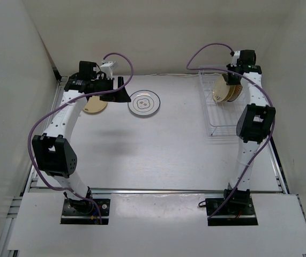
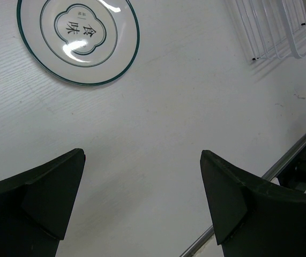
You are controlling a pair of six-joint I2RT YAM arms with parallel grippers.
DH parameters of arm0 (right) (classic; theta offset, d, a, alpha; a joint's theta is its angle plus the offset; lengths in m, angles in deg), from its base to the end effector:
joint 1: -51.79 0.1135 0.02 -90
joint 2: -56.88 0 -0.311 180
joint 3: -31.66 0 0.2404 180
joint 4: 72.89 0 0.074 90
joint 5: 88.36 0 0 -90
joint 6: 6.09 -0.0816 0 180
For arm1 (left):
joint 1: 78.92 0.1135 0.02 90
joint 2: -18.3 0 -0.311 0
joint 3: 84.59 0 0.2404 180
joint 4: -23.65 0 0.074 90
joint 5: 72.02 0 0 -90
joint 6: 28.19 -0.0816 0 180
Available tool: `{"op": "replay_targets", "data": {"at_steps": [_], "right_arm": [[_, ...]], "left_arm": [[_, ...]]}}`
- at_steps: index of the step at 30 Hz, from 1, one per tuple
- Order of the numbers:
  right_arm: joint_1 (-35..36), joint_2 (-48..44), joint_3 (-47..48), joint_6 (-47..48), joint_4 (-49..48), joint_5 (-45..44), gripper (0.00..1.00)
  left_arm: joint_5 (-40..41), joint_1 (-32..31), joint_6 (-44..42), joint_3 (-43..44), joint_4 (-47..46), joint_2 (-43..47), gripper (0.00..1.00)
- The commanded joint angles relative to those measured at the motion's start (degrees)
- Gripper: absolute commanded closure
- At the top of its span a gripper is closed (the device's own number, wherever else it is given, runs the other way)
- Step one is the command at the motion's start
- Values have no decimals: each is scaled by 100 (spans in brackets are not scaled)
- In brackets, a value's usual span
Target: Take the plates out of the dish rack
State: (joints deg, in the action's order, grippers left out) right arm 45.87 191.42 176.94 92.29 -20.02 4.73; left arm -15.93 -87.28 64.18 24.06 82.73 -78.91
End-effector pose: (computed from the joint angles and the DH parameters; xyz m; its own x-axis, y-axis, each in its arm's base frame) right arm 0.5869 -0.0564 0.2757 -0.6693 -0.0769 -0.7390 -0.0347 0.9968 -0.0723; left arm 0.3794 -0.1018 0.3650 -0.7508 0.0756 -0.6562 0.4619 0.7702 -0.4397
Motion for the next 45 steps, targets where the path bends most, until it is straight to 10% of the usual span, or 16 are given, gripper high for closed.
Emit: {"op": "replay_targets", "data": {"at_steps": [1, 5, 33, 37, 45], "right_arm": [[-50, 107, 338, 49, -176, 16, 84], [-50, 107, 338, 49, -176, 16, 100], [785, -1896, -803, 208, -1249, -3790, 100], [785, -2588, -1190, -74, -714, -2432, 100], [924, -3618, -2613, -416, 351, 3124, 100]], "left_arm": [[-116, -8, -53, 64, -24, 18, 0], [-116, -8, -53, 117, -24, -35, 0], [-239, -8, 0, -358, -76, 958, 0], [-369, -8, 0, -463, -76, 1099, 0], [-2434, 159, 53, -788, -76, 845, 0]]}}
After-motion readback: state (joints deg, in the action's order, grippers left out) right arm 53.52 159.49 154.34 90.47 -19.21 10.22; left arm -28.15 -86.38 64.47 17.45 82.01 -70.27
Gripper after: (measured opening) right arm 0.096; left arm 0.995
